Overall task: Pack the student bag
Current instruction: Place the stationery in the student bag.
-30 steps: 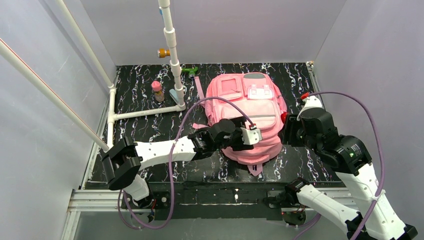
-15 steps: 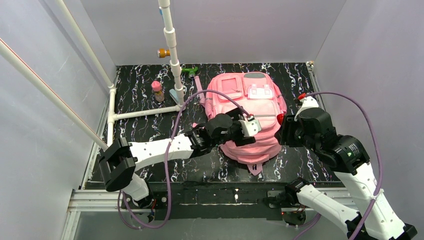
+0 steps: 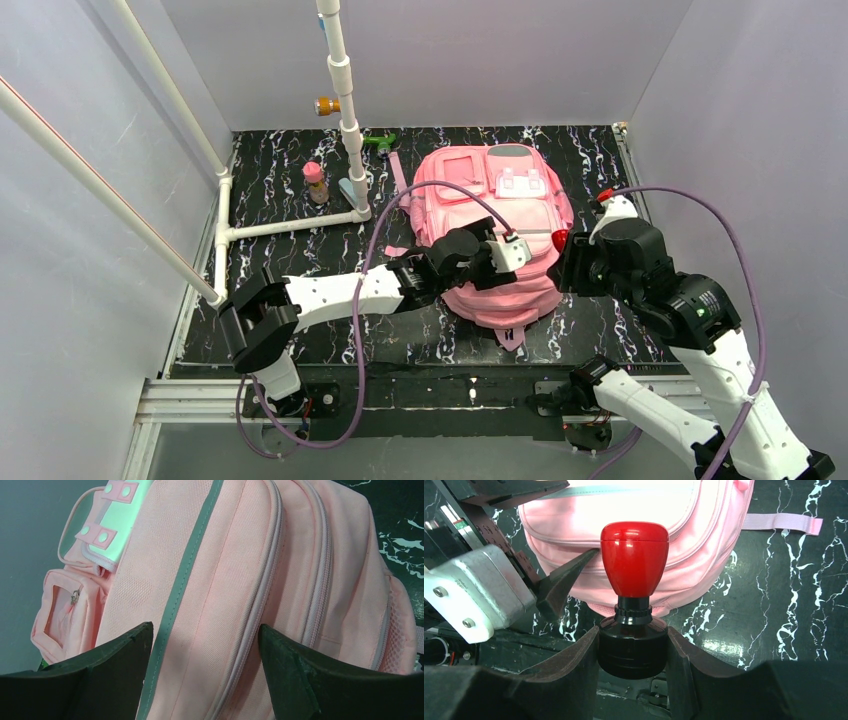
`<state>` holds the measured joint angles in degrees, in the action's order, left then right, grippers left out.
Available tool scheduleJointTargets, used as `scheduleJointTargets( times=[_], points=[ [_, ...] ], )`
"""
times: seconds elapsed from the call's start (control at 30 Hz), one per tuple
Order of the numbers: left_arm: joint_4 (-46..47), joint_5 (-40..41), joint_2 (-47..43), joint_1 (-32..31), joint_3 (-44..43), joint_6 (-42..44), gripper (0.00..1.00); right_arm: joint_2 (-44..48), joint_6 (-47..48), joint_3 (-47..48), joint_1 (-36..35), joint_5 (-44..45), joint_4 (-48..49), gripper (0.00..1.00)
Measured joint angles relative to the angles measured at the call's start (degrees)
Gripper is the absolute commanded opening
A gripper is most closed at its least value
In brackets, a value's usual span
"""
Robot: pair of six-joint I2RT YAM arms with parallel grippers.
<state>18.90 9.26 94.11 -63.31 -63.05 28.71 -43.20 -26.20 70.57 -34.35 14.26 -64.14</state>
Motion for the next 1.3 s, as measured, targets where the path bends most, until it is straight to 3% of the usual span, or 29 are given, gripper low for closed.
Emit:
scheduleJointTargets(
  times=[0.17, 0.6, 1.13, 1.3],
  points=[
    [-0.7, 2.5, 0.2, 0.6, -1.5, -3.4, 0.55, 0.1, -0.7, -1.2, 0.0, -1.3, 0.7, 0.01],
    [-3.4, 0.4, 0.0, 4.1, -3.4, -14.7, 0.39, 3.0, -5.8, -12.0, 0.0, -7.8, 7.6, 0.01],
    [-6.6, 0.7, -0.3, 5.2, -6.3, -21.2, 0.41, 3.7, -9.7, -16.9, 0.0, -13.0, 13.4, 0.01],
    [-7.8, 0.9, -0.3, 5.7, -7.2, -23.3, 0.49, 3.8, -10.3, -17.9, 0.0, -13.1, 14.7, 0.01]
  ],
)
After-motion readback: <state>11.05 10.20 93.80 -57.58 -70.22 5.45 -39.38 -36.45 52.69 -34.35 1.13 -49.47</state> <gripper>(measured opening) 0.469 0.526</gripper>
